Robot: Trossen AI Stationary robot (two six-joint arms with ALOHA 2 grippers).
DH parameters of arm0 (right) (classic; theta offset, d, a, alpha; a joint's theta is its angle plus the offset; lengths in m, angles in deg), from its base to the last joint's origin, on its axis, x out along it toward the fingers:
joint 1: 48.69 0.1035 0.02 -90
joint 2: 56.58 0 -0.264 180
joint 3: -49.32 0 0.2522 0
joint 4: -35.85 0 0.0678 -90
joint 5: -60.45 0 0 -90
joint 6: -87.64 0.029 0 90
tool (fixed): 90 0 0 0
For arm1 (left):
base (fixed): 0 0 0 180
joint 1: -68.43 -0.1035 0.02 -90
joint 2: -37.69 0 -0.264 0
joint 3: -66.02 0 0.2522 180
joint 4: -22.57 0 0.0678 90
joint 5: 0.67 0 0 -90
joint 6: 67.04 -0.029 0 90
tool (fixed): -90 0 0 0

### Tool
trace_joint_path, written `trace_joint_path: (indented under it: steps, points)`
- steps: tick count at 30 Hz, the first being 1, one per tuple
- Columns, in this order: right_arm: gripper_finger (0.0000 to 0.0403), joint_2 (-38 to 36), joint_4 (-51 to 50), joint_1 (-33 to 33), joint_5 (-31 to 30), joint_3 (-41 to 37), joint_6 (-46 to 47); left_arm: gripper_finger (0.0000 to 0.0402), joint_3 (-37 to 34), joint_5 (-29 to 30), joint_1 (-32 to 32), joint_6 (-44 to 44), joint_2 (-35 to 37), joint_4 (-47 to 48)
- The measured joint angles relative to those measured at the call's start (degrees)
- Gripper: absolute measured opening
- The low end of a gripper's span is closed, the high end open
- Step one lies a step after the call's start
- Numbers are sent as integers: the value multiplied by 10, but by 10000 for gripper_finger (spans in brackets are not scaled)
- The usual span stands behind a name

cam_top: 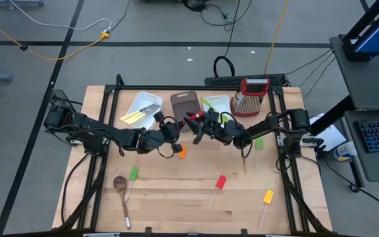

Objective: Pick & Place Kitchen Items
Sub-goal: Put the red slotted spoon into the right white bin

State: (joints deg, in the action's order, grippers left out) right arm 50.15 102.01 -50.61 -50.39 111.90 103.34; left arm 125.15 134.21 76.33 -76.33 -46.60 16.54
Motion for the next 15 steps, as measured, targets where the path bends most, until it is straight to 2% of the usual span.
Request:
trace_joint_path:
  steps: [5,10,15]
  points:
    - [30,0,1,0,6,1,-5,30,0,7,0,2,-1,0]
    - [32,0,1,0,8,1,-40,35,0,3,0,18,-1,0]
    - [33,0,1,0,6,0,-58,46,0,-33,-2,25,-1,3]
